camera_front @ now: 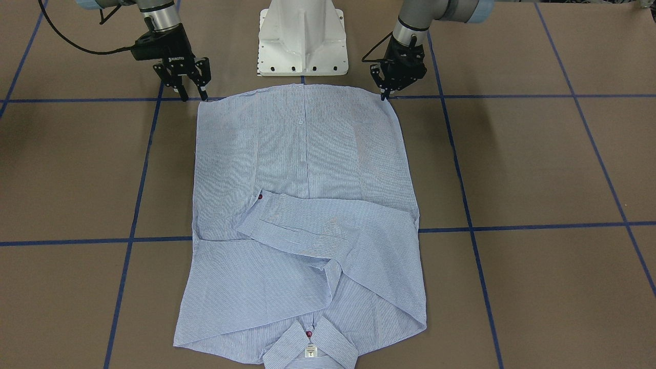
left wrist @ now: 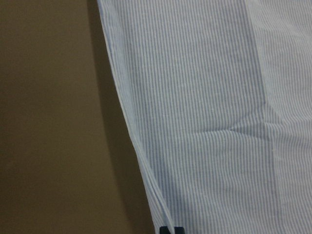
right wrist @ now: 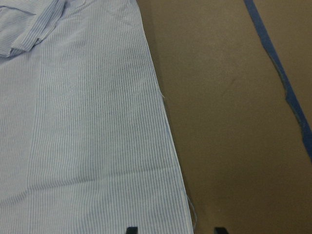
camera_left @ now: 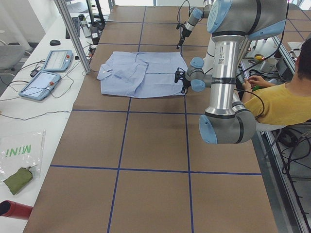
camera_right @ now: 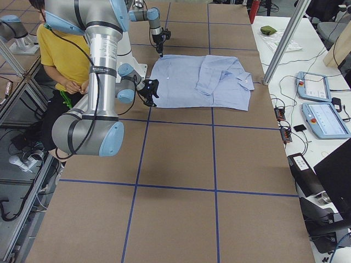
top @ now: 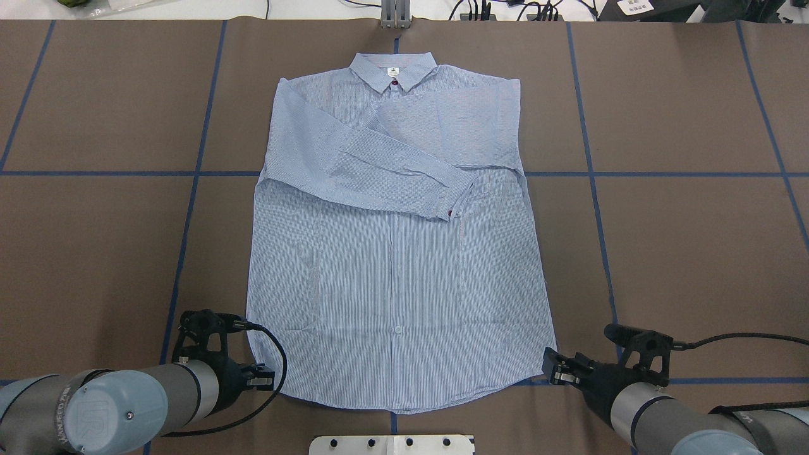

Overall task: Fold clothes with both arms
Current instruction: 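Lower both grippers to the hem corners nearest the robot and grasp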

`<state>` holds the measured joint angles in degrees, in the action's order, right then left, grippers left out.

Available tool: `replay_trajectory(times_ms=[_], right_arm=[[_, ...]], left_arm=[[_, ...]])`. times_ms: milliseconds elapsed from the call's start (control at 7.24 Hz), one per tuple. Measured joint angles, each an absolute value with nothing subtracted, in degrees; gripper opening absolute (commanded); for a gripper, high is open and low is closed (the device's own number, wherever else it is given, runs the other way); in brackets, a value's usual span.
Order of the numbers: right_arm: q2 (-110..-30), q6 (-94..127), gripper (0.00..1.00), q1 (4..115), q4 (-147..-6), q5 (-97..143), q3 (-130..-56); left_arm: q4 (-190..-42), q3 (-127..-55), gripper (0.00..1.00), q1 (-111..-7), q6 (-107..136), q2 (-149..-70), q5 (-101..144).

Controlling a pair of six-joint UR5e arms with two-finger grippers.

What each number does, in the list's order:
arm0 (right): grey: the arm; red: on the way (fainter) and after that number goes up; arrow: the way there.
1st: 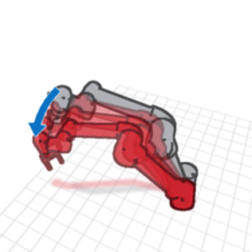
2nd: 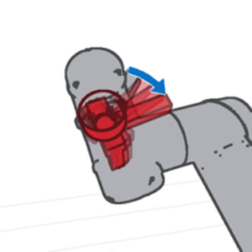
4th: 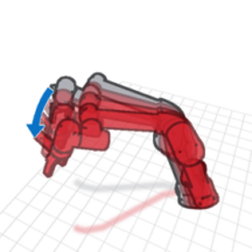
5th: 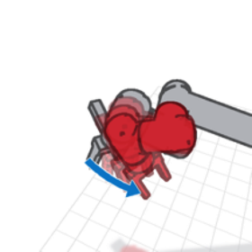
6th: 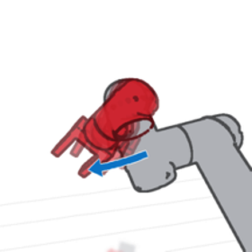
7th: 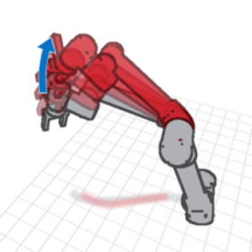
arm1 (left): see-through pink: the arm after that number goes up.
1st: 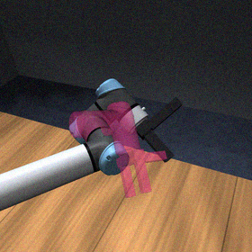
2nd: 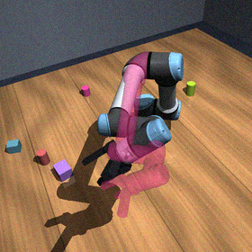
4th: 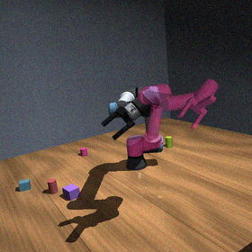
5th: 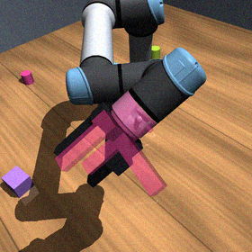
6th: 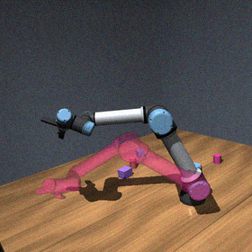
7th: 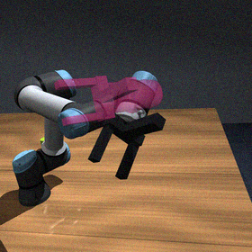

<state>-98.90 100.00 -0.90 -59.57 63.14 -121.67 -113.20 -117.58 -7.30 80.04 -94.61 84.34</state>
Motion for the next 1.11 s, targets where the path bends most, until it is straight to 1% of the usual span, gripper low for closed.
replay_trajectory(times_ms=[415, 553, 829, 967, 1106], right_arm=[[-96.48, 100.10, 0.51, -1.45, -59.88, 61.67, -118.51], [-96.38, 100.11, 0.51, -1.81, -59.92, 61.28, -118.11], [-96.13, 100.11, 0.43, -2.61, -61.05, 60.52, -117.58], [-95.83, 100.11, 0.27, -2.81, -61.89, 60.33, -117.54], [-95.52, 100.09, 0.07, -2.94, -62.29, 60.25, -117.52]], left_arm=[[-113.20, -117.54, 0.00, -7.30, 80.05, -94.62, 84.12], [-113.20, -117.56, 0.00, -7.29, 80.03, -94.63, 84.11], [-113.18, -117.55, 0.00, -7.30, 80.06, -94.58, 84.11], [-113.16, -117.53, 0.00, -7.29, 80.06, -94.59, 84.11], [-113.18, -117.51, 0.00, -7.30, 80.05, -94.60, 84.11]])
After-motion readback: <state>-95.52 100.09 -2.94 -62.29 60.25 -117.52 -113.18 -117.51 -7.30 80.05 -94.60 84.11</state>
